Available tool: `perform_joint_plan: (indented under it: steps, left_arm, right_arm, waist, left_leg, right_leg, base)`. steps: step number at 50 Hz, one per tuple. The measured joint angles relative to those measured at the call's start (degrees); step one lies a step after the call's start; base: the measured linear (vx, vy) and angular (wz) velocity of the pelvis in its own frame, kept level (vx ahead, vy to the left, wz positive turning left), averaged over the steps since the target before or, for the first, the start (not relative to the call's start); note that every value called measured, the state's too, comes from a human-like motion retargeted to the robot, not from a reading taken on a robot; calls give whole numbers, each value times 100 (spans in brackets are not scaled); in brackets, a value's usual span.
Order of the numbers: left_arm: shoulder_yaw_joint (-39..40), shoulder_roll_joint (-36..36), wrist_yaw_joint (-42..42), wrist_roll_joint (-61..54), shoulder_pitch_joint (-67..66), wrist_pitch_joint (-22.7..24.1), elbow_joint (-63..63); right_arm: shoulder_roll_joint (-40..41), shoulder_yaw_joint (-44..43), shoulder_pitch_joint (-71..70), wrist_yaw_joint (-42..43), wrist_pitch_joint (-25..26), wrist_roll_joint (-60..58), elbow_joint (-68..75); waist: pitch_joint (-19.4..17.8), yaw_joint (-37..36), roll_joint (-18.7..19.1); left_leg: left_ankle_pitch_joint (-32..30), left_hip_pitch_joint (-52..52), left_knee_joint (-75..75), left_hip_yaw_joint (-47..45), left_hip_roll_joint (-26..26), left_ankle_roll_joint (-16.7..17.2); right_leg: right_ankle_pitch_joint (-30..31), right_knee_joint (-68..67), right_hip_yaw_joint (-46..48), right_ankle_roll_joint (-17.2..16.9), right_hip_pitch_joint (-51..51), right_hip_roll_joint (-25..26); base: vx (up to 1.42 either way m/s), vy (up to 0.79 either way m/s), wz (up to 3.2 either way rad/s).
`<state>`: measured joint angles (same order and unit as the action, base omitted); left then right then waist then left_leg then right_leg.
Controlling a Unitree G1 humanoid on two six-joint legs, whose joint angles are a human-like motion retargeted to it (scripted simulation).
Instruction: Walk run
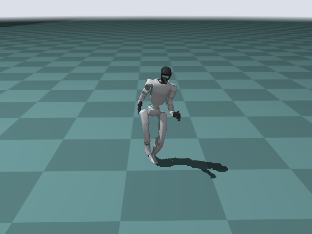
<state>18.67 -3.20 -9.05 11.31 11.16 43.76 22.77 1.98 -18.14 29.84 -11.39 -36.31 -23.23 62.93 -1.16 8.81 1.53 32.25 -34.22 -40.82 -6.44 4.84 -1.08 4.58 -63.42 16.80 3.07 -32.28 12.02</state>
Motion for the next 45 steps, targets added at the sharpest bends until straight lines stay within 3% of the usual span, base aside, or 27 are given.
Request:
perform_joint_plan:
  steps: [3, 5, 8, 10, 12, 13, 15, 17, 18, 20, 23, 25, 27, 28, 30, 32, 33, 35, 36, 37, 38, 39, 40, 42, 43, 45]
  left_arm:
    - [-969, 333, 509, -1108, 704, -133, -505]
    - [-1376, 579, 956, -1687, 641, -285, -918]
    - [-1328, 852, 1813, -2117, -15, -683, -1345]
    - [-1158, 894, 2161, -2119, -638, -817, -1491]
    - [-936, 839, 1996, -1990, -1260, -654, -1407]
    - [-888, 740, 1781, -1838, -1548, -548, -1282]
    - [-865, 477, 1420, -1423, -2052, -367, -849]
    - [-520, 243, 1586, -814, -2612, -8, 65]
    - [-361, 207, 1771, -480, -2933, 188, 748]
    - [-367, 171, 2020, 33, -3346, 629, 1990]
    - [-117, 201, 2358, 27, -4119, 817, 2476]
    - [265, 241, 2382, 29, -4435, 978, 2511]
    - [548, 170, 2298, -92, -4549, 1048, 2426]
    - [605, 146, 2242, -179, -4553, 1053, 2347]
    - [537, 126, 2084, -376, -4503, 941, 2035]
    - [341, 69, 1918, -454, -4057, 730, 1639]
    - [224, 36, 1830, -474, -3758, 627, 1432]
    - [-92, 8, 1666, -573, -3070, 417, 996]
    - [-183, 41, 1641, -655, -2736, 385, 746]
    - [-336, 62, 1599, -728, -2464, 360, 538]
    - [-611, 59, 1524, -784, -2315, 350, 416]
    - [-533, 64, 1634, -973, -1850, 323, 426]
    - [-278, 72, 1835, -1229, -1227, 287, 502]
    - [-486, 11, 2266, -1799, -526, 158, 398]
    - [-905, 78, 2320, -2062, -420, 109, 159]
    - [-1288, 405, 2397, -2287, -386, 22, -414]
  right_arm:
    - [143, -291, 986, -64, -128, -52, 359]
    - [227, -738, 1457, 40, -366, -140, 313]
    - [210, -1271, 1437, 212, -841, 600, 148]
    - [167, -1397, 1149, 353, -1176, 1357, -62]
    - [73, -1295, 596, 386, -1242, 1832, -467]
    - [11, -1208, 240, 320, -1178, 1981, -714]
    - [-150, -1054, -580, 114, -916, 2127, -1218]
    - [-290, -724, -1300, -102, -489, 2296, -1757]
    - [-279, -580, -1670, -148, -269, 2377, -2021]
    - [-457, -860, -2600, -584, -85, 2549, -2550]
    - [-869, -400, -3542, -640, -131, 2940, -3630]
    - [-1285, -151, -3623, -672, -142, 3336, -4441]
    - [-1665, -16, -3400, -696, -131, 3496, -5048]
    - [-1799, -72, -3189, -734, -136, 3478, -5293]
    - [-1916, -255, -2694, -665, -149, 3148, -5517]
    - [-1738, -237, -2315, -133, -266, 2461, -5264]
    - [-1585, -114, -2181, 179, -345, 2103, -4976]
    - [-1177, 202, -1979, 480, -427, 1460, -4192]
    - [-901, 370, -1849, 327, -434, 1174, -3724]
    - [-632, 483, -1616, 189, -403, 867, -3213]
    - [-377, 482, -1176, 79, -295, 516, -2616]
    - [-202, 489, -878, 9, -237, 343, -2097]
    - [-68, 498, -651, -42, -205, 260, -1618]
    - [87, 276, -32, -371, -309, 681, -1269]
    - [142, 49, 279, -528, -368, 934, -1228]
    - [184, -404, 752, -689, -455, 1257, -1225]
  waist:
    - [45, 360, 17]
    - [165, 838, 336]
    - [305, 1251, 788]
    - [198, 1366, 1020]
    - [-11, 1265, 1091]
    - [-20, 1284, 1058]
    - [25, 1268, 733]
    - [176, 713, 471]
    - [227, 584, 651]
    - [430, -84, 781]
    - [583, -1193, 393]
    - [620, -1564, 297]
    - [587, -2111, -315]
    - [550, -2280, -597]
    - [288, -2517, -1050]
    - [64, -2474, -1153]
    - [9, -2354, -1059]
    - [-63, -1918, -733]
    - [27, -1608, -623]
    - [152, -1378, -505]
    - [345, -1311, -369]
    - [412, -1033, -307]
    - [418, -650, -281]
    - [744, -652, -172]
    - [889, -513, -110]
    - [978, -179, 123]
  left_leg:
    - [-268, 1159, 875, 103, -308, 300]
    - [-1264, 2073, 1878, 391, -380, 476]
    - [-4566, 3069, 2794, 145, 57, 873]
    - [-6225, 3449, 2454, -14, 395, 1212]
    - [-6225, 3404, 1114, 20, 524, 1211]
    - [-6225, 3473, 1074, 246, 242, 1130]
    - [-6225, 3514, 756, 885, -837, 1338]
    - [-5856, 2942, -539, 72, -1157, 1101]
    - [-5303, 2363, -1716, -93, -796, 705]
    - [-4296, 848, -3395, 12, -654, 403]
    - [-3214, -682, -3532, -860, 48, -242]
    - [-2977, -1582, -2780, -621, -46, -339]
    - [-2855, -2027, -1364, -1137, -82, -488]
    - [-2856, -2132, -460, -1266, -189, -514]
    - [-2591, -1785, 1284, -1547, -378, -404]
    - [-2104, -1417, 2302, -1440, -689, -117]
    - [-1964, -1162, 2557, -1393, -678, 17]
    - [-2379, -721, 2484, -1088, -615, -483]
    - [-2357, -648, 1883, -1201, -513, -1028]
    - [-2221, -572, 1311, -837, -557, -1299]
    - [-1855, -491, 795, 484, -894, -1020]
    - [-1422, -369, 294, 634, -859, -967]
    - [-955, -226, -199, 198, -638, -1026]
    - [-664, 717, 252, 200, -633, -785]
    - [-831, 1293, 734, 274, -733, -680]
    - [-1897, 2257, 1545, 475, -738, -185]
  right_leg:
    - [-800, 297, -106, 120, -1188, -1141]
    - [-998, 1161, -98, -124, -1704, -1672]
    - [-1033, 3025, -317, -385, -2041, -2088]
    - [-1205, 4174, -760, -634, -1882, -1773]
    - [-1473, 4563, -702, -678, -1526, -1522]
    - [-1570, 4694, -497, -442, -1308, -1611]
    - [-162, 4729, -316, 115, -789, -1889]
    - [-1085, 3811, -1184, 708, -664, -1401]
    - [-1575, 3418, -1112, 778, -539, -1284]
    - [-2228, 3198, -1229, 918, -150, -774]
    - [-2179, 3911, -1914, 1189, 1111, -205]
    - [-1272, 4644, -1890, 963, 2025, -85]
    - [769, 5281, -1732, 443, 2874, -520]
    - [1838, 5460, -1873, 15, 3225, -725]
    - [2542, 4526, -1476, -948, 3578, -1287]
    - [2542, 3227, -1269, -1050, 3675, -1287]
    - [2542, 3012, -1768, -1091, 3762, -698]
    - [2542, 2472, -1887, -1461, 3713, 337]
    - [2542, 2207, -1529, -1371, 3446, 696]
    - [2450, 1812, -1110, -1164, 3166, 924]
    - [2176, 1159, -572, -722, 2863, 891]
    - [1719, 428, -375, -533, 2282, 807]
    - [1172, -341, -347, -472, 1561, 697]
    - [518, -230, -385, 55, 820, 92]
    - [268, 98, -325, 194, 469, -263]
    - [-49, 1017, -509, 162, -174, -662]
  base:
    - [190, -74, 167]
    - [241, -104, 164]
    - [196, -77, 25]
    - [236, -107, -103]
    - [201, -73, -143]
    - [204, -66, -72]
    - [178, -49, -74]
    - [295, -104, -187]
    - [318, -94, -143]
    - [246, -49, -185]
    - [237, -18, -226]
    - [230, -6, -53]
    - [270, -9, -71]
    - [298, -10, -38]
    - [239, -20, 14]
    - [249, -31, 86]
    - [313, -32, 138]
    - [255, -51, 184]
    - [243, -68, 175]
    - [312, -49, 128]
    - [314, -36, 128]
    - [286, -44, 153]
    - [228, -56, 110]
    - [239, -54, 44]
    - [268, -62, 79]
    - [233, -59, 94]
